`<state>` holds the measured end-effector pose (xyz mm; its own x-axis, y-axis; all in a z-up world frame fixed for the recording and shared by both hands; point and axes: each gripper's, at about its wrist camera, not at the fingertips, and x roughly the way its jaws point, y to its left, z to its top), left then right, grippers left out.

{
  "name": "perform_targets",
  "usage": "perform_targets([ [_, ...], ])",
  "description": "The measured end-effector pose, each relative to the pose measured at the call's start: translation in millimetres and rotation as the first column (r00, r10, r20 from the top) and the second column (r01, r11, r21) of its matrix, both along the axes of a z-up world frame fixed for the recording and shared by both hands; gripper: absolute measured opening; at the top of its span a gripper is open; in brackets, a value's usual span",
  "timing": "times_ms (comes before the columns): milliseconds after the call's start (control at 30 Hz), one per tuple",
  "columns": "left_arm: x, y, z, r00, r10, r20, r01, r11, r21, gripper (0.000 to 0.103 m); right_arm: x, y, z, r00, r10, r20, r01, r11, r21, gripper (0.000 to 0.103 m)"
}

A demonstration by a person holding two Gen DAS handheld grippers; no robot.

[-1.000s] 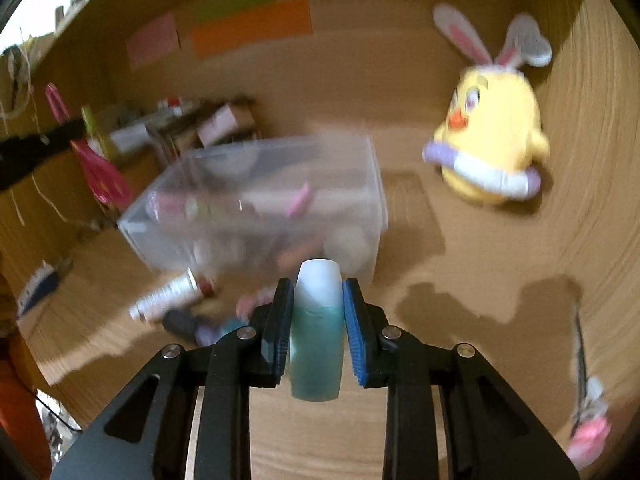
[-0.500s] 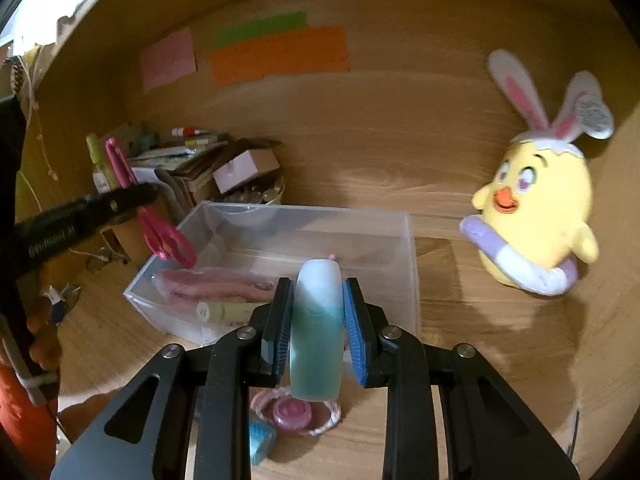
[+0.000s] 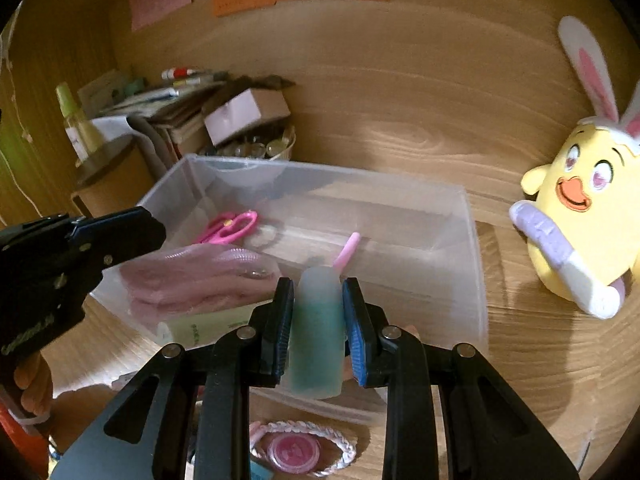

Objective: Organize objects
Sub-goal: 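Carry the scissors and mint tube over the clear box and open both tools, then move both open tools back to the items beside the box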

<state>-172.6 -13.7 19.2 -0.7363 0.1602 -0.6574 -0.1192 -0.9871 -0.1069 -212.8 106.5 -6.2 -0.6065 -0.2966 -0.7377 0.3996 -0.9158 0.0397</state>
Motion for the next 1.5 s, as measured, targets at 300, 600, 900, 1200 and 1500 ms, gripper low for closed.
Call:
perform_targets([
  [300,20,-4,5,1.0,-0.013,-0.004,0.014,1.0,0.02,0.059,7,1,0,1.0,0.024,0.008,-0.024,1.0,0.004,0.03],
  [600,52,-16,22,0.999,0.006,-0.048,-0.007,1.0,-0.003,0.093,42,16,28,0.997,0.038,-0.067,-0.04,0.999,-0.037,0.051],
  [900,68,-31,-12,0.998,0.038,0.05,-0.036,0.998,-0.053,0.096,88,16,21,0.99,0.103,-0.097,-0.104,0.995,-0.004,0.052],
  [1200,67,-24,-58,0.984,-0.011,0.178,0.026,0.996,-0.084,0.068,104,23,-21,0.995,0.093,0.025,-0.092,0.994,-0.062,0.051],
  [1500,62,-15,-73,0.973,-0.058,0.223,0.069,0.997,-0.044,0.051,108,29,-39,0.992,0.085,0.09,-0.074,0.99,-0.118,0.02],
])
